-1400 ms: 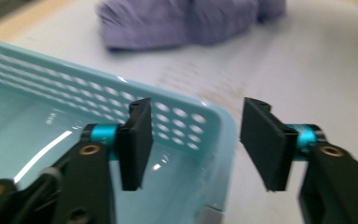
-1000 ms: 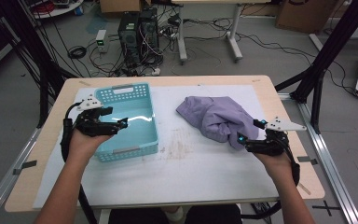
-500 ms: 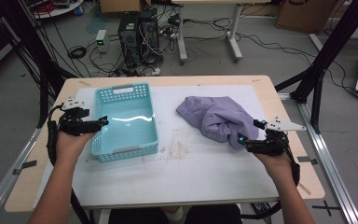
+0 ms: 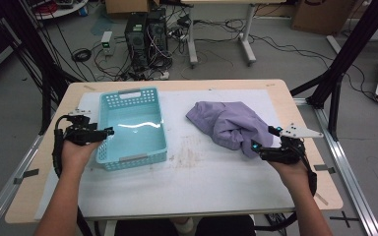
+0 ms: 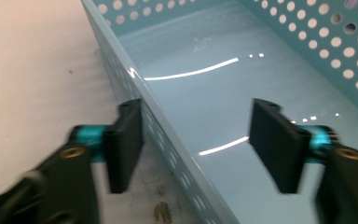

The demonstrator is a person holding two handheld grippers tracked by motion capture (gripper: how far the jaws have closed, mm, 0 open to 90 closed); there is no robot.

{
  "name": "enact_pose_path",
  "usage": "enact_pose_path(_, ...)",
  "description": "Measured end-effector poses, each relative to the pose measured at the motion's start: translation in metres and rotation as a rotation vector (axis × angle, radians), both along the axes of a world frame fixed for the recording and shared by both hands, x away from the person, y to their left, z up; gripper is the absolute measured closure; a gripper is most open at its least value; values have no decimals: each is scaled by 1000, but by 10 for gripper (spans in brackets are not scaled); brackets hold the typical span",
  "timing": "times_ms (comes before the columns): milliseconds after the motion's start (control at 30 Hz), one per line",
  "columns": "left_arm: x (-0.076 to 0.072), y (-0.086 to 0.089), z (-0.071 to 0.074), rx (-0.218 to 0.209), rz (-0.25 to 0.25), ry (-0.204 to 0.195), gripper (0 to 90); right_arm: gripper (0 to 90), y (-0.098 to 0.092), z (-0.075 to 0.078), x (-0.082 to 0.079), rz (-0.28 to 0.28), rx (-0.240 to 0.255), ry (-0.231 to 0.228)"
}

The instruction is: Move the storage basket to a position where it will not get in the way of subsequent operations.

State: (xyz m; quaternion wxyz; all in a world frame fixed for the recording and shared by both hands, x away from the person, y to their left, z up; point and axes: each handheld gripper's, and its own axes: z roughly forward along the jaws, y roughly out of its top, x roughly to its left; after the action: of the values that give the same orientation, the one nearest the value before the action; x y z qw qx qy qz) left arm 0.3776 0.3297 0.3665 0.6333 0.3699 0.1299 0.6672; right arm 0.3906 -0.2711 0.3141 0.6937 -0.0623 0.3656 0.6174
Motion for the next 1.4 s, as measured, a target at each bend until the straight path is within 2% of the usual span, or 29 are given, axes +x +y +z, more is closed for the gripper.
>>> enact_pose_path(100, 1, -2, 0, -29, 63, 19, 531, 155, -1, 1, 0, 0, 3, -7)
enact_pose_path(167, 2, 1, 0, -47, 62, 31, 648, 155, -1, 0, 0, 0, 5, -9)
enact_pose_path(200, 2, 1, 0, -52, 58, 32, 654, 155, -2, 1, 0, -1, 5, -10)
enact_pose_path(267, 0, -1, -1, -77, 94, 19, 701, 155, -1, 1, 0, 0, 6, -5)
enact_pose_path(300, 0, 0, 0, -83, 96, 22, 718, 155, -1, 1, 1, -1, 6, -3)
enact_pose_path(500, 1, 19, 1, -154, 33, 13, 807, 155, -1, 0, 1, -4, 3, -3)
enact_pose_path(567, 1, 25, 1, -151, 15, 19, 816, 155, -1, 0, 1, -2, 6, -2)
enact_pose_path(800, 1, 35, -1, -194, 35, 13, 816, 155, 1, 3, 4, -12, 5, 10)
enact_pose_path(867, 0, 38, -2, -216, 37, 13, 814, 155, 1, 3, 4, -12, 2, 6)
enact_pose_path(933, 1, 40, -3, -205, 41, 3, 801, 155, 1, 3, 4, -13, 1, 7)
enact_pose_path(1000, -1, 40, -3, -204, 47, -17, 604, 155, 1, 2, 4, -12, 5, 9)
enact_pose_path(1067, -8, 36, -4, -195, 83, -38, 543, 155, 1, 3, 4, -10, 6, 7)
enact_pose_path(1133, -16, 28, -5, -198, 107, -70, 445, 155, 1, 3, 4, -11, 0, 6)
enact_pose_path(1233, -29, 13, -4, -175, 145, -93, 418, 155, 2, 3, 3, -11, 0, 5)
enact_pose_path(1333, -39, -8, -2, -129, 138, -120, 380, 155, 2, 2, 2, -12, -3, -3)
enact_pose_path(1400, -43, -23, 1, -99, 122, -118, 345, 155, 2, 1, 1, -8, -3, -2)
